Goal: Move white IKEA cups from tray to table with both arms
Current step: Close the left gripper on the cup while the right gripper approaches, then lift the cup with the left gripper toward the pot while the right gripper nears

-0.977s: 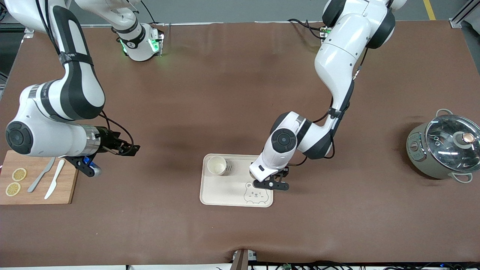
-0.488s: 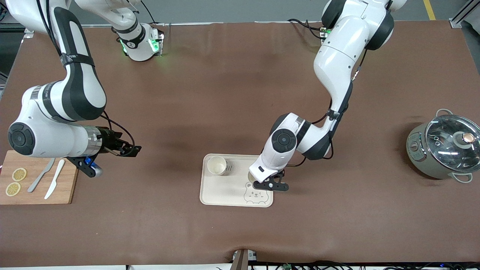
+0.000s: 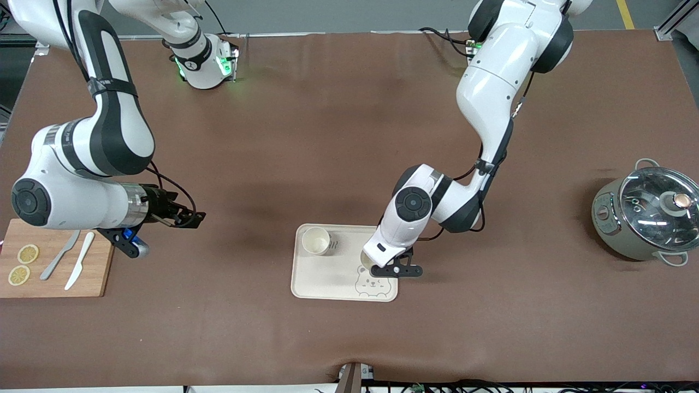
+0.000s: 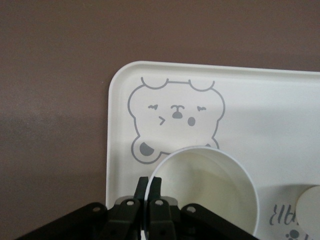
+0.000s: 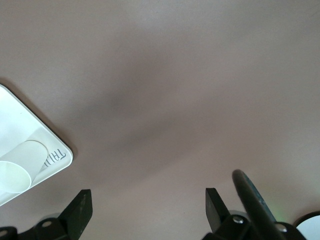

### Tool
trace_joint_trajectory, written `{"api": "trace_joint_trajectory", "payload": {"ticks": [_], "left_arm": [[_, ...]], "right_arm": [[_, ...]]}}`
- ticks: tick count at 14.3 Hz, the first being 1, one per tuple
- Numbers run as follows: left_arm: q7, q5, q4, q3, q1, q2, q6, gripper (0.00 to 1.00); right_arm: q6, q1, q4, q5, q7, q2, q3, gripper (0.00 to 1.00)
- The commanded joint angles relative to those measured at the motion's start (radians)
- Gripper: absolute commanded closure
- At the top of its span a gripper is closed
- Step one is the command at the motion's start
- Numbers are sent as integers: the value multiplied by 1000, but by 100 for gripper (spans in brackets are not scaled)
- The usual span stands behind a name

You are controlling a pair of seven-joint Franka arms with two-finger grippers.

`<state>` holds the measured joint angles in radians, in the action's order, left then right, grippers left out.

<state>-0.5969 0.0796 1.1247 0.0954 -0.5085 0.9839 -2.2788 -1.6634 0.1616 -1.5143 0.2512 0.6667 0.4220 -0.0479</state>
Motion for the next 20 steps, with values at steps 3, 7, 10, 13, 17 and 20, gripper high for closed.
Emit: {"api": "trace_joint_trajectory", "payload": {"ticks": [3, 7, 10, 13, 17, 20], "left_arm": [[-55, 9, -8, -13, 2, -51, 48, 100], [-47, 14, 49, -13, 16, -168, 151, 100], [0, 15, 188, -11, 44, -325, 211, 100], [112, 15, 395, -10, 93, -523, 211, 100], [228, 15, 610, -9, 149, -721, 208, 100], [317, 15, 762, -6, 200, -832, 156, 100]], "right_arm": [[10, -1, 0, 13, 19, -3, -3, 0], [-4, 6, 3, 19, 59, 0, -3, 0], [-12, 21, 6, 20, 82, 4, -1, 0], [-42, 62, 6, 19, 166, 18, -3, 0], [-102, 104, 6, 19, 240, 41, -3, 0], [-113, 121, 11, 19, 273, 44, -3, 0]]}}
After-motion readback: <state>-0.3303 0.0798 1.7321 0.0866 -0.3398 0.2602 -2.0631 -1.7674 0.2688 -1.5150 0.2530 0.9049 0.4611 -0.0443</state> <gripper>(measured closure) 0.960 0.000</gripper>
